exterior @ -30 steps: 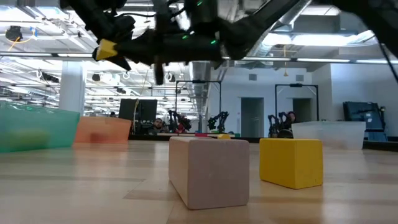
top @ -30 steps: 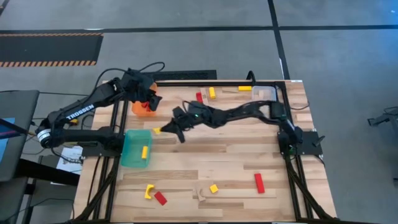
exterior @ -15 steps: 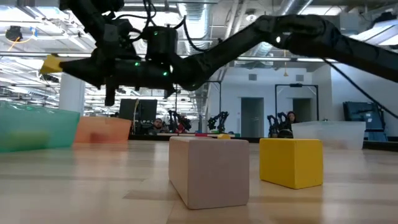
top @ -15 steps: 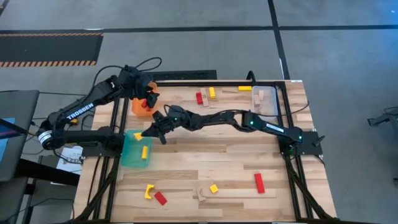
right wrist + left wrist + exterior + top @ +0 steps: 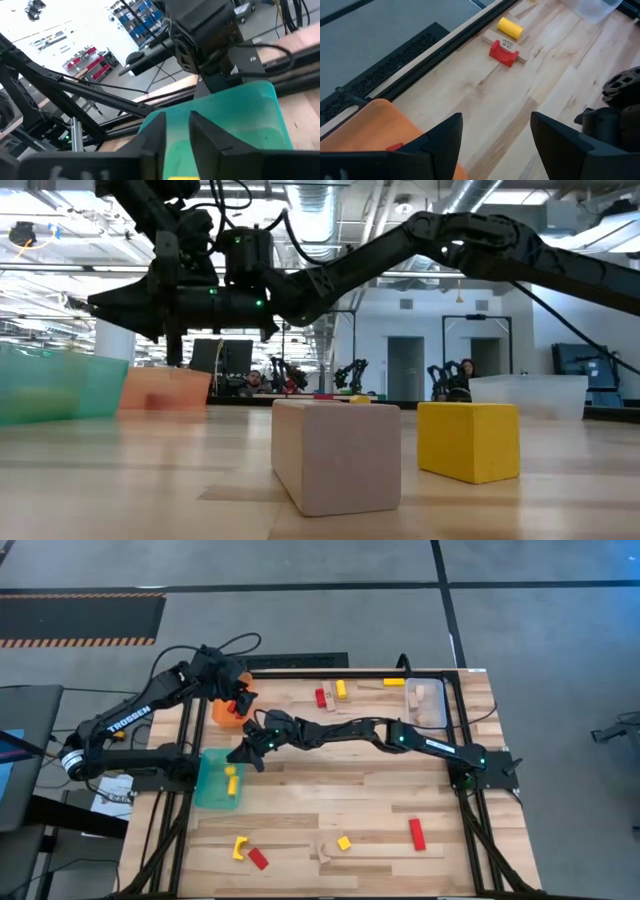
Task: Sort & place blocks by color
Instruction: Put the yellow wooden block into the green bin
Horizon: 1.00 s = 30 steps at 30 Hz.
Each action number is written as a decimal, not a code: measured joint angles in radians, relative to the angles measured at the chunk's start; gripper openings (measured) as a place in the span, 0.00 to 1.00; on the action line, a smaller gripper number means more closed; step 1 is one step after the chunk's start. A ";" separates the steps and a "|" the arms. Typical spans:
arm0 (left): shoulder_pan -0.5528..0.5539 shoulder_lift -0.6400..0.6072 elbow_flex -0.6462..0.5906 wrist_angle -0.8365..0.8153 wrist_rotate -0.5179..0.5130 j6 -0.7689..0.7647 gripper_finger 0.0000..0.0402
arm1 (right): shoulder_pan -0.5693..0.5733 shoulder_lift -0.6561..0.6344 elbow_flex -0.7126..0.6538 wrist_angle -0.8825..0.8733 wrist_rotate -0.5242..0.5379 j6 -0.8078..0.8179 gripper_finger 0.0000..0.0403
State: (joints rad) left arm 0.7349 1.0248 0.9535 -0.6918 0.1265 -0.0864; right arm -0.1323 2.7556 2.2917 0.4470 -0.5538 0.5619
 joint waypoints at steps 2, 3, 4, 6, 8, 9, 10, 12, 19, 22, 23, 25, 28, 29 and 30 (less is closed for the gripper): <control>0.000 0.000 0.000 0.002 0.000 0.000 0.55 | -0.002 0.000 0.000 -0.003 -0.003 0.023 0.31; 0.000 0.000 0.000 0.002 0.000 0.000 0.55 | -0.004 0.000 0.000 -0.001 -0.014 0.029 0.34; 0.000 0.000 0.000 0.002 0.000 0.000 0.55 | -0.006 0.000 0.000 0.004 -0.033 0.031 0.36; 0.000 0.000 0.000 0.002 0.001 0.003 0.55 | -0.017 -0.008 0.000 -0.010 -0.089 0.048 0.41; 0.000 0.000 0.000 0.002 0.013 0.009 0.55 | -0.032 -0.029 0.000 -0.057 -0.139 0.078 0.43; 0.000 0.000 0.000 0.002 0.023 0.009 0.55 | -0.043 -0.045 0.000 -0.089 -0.169 0.087 0.43; 0.000 0.000 0.000 0.002 0.030 0.010 0.55 | -0.052 -0.066 0.000 -0.134 -0.209 0.090 0.43; 0.000 0.000 0.000 0.002 0.047 0.012 0.55 | -0.073 -0.111 0.000 -0.256 -0.314 0.096 0.42; 0.000 0.000 0.000 0.007 0.072 0.012 0.55 | -0.121 -0.328 0.000 -1.148 -0.444 -0.302 0.37; -0.005 0.002 0.000 0.026 0.077 -0.004 0.55 | -0.129 -0.435 0.002 -1.527 -0.240 -0.547 0.34; -0.011 0.005 0.000 0.035 0.080 -0.009 0.55 | -0.130 -0.461 0.002 -1.624 -0.160 -0.589 0.32; -0.025 0.008 -0.001 0.030 0.112 -0.010 0.55 | -0.131 -0.501 -0.001 -1.771 -0.034 -0.637 0.30; -0.070 0.008 -0.001 -0.008 0.207 0.035 0.55 | -0.129 -0.561 -0.002 -1.900 0.048 -0.647 0.27; -0.093 0.008 -0.001 -0.025 0.227 0.048 0.55 | -0.123 -0.586 -0.009 -1.919 0.062 -0.647 0.27; -0.119 0.008 -0.002 -0.033 0.234 0.053 0.55 | -0.117 -0.605 -0.020 -1.925 0.074 -0.645 0.27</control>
State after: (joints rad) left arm 0.6160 1.0332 0.9520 -0.7251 0.3607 -0.0337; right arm -0.2490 2.1506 2.2717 -1.4776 -0.4794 -0.0834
